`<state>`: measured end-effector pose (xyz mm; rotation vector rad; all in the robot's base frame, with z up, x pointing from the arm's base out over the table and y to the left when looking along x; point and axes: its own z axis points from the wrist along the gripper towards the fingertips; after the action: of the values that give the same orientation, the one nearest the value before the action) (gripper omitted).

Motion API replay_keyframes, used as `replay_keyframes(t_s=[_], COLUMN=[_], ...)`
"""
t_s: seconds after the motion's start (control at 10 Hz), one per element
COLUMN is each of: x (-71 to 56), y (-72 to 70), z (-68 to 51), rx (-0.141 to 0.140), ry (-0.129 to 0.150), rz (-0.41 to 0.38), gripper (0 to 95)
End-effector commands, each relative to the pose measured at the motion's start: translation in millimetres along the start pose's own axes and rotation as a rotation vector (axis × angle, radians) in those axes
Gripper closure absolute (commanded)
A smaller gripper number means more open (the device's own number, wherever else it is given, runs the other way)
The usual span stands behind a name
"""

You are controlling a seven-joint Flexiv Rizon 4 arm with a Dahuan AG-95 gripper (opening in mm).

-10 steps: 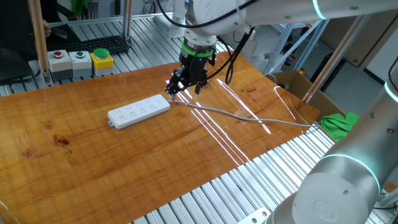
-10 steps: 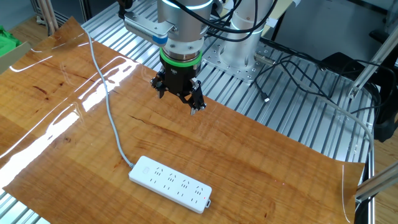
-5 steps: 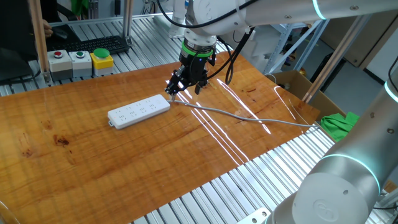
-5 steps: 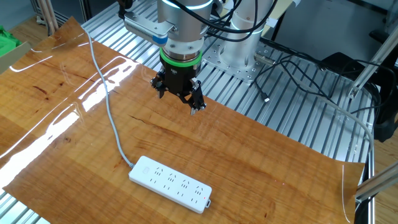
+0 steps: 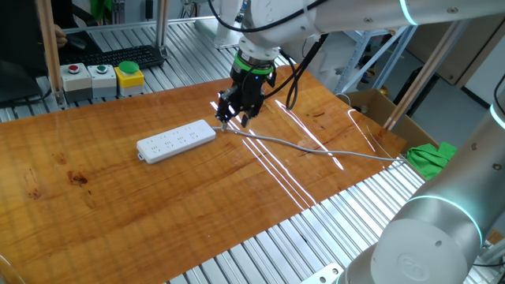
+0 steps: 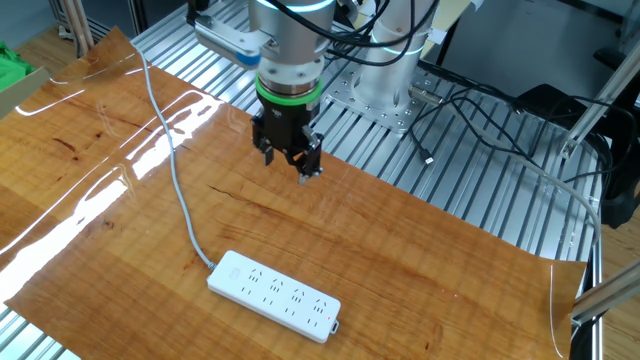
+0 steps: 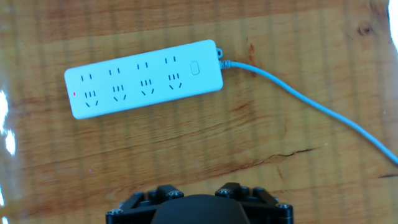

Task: Turn off the power strip by pressing the button

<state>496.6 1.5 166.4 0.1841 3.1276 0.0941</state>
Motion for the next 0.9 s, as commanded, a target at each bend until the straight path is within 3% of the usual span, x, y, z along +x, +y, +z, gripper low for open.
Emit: replay_keyframes(t_s=[0.1,0.5,0.6,0.8,0.9], x=[-0.8,-11.3,-13.3,-22.1,-27.6], y=[0.5,5.0,5.5,6.8,7.2], z=[1.2,15.8,18.4,26.4,29.3], rx=[0.002,0.028,0.031,0.046,0.050], ry=[-0.001,-0.015,-0.017,-0.022,-0.022], rz=[0.000,-0.033,-0.032,-0.040,-0.045], gripper=[95.0,95.0,76.0,76.0,57.0])
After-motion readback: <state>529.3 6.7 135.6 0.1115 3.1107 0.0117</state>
